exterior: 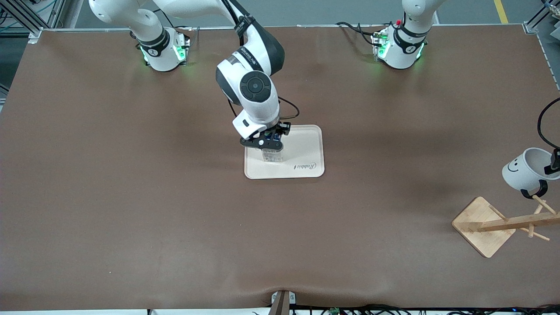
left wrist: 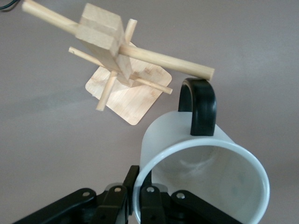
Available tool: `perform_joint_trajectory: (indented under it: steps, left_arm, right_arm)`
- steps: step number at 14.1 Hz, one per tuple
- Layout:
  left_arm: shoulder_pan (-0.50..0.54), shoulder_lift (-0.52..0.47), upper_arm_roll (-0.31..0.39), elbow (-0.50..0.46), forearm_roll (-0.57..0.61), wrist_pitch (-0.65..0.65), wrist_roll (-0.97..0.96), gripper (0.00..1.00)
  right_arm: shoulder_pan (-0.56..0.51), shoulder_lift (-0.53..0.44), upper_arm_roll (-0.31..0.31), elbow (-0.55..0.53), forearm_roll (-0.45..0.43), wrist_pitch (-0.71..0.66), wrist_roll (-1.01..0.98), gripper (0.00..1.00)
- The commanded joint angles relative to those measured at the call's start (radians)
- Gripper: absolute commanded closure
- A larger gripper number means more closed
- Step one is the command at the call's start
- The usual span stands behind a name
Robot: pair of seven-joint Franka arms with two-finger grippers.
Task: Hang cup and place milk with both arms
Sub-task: 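Grasp the milk carton with the right gripper while the left gripper aligns mug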
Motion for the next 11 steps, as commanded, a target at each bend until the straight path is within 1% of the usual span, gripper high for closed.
perform_joint_trajectory:
  steps: [1,2,3,6,8,10,11]
  left_arm:
    - [0.0,-0.016,-0.023,0.002,-0.026,0.005,0.009,1.0]
    - [0.0,-0.017,-0.029,0.004,-0.026,0.006,0.008,1.0]
    - [-0.002,-0.018,-0.037,0.004,-0.026,0.006,0.006,1.0]
    - [0.004,-0.013,-0.032,0.008,-0.016,0.006,0.037,1.0]
    - [0.009,-0.004,-0.028,0.008,-0.016,0.012,0.078,1.0]
    - [0.012,0.002,-0.022,0.01,-0.016,0.015,0.086,1.0]
    - [0.012,0.002,-0.022,0.013,-0.016,0.017,0.086,1.0]
  right_arm:
    - [0.011,0.0,-0.02,0.029,0.008,-0.015,0.07,1.0]
    - [-0.002,-0.02,-0.023,0.045,0.005,-0.025,0.119,1.0]
    - [-0.027,-0.046,-0.026,0.054,0.005,-0.066,0.131,1.0]
    - [-0.074,-0.063,-0.046,0.141,-0.005,-0.239,0.135,1.0]
    - [-0.087,-0.071,-0.086,0.187,-0.003,-0.302,0.129,1.0]
    - [-0.104,-0.11,-0.132,0.185,0.0,-0.331,0.116,1.0]
    - [-0.117,-0.126,-0.135,0.18,-0.002,-0.356,0.089,1.0]
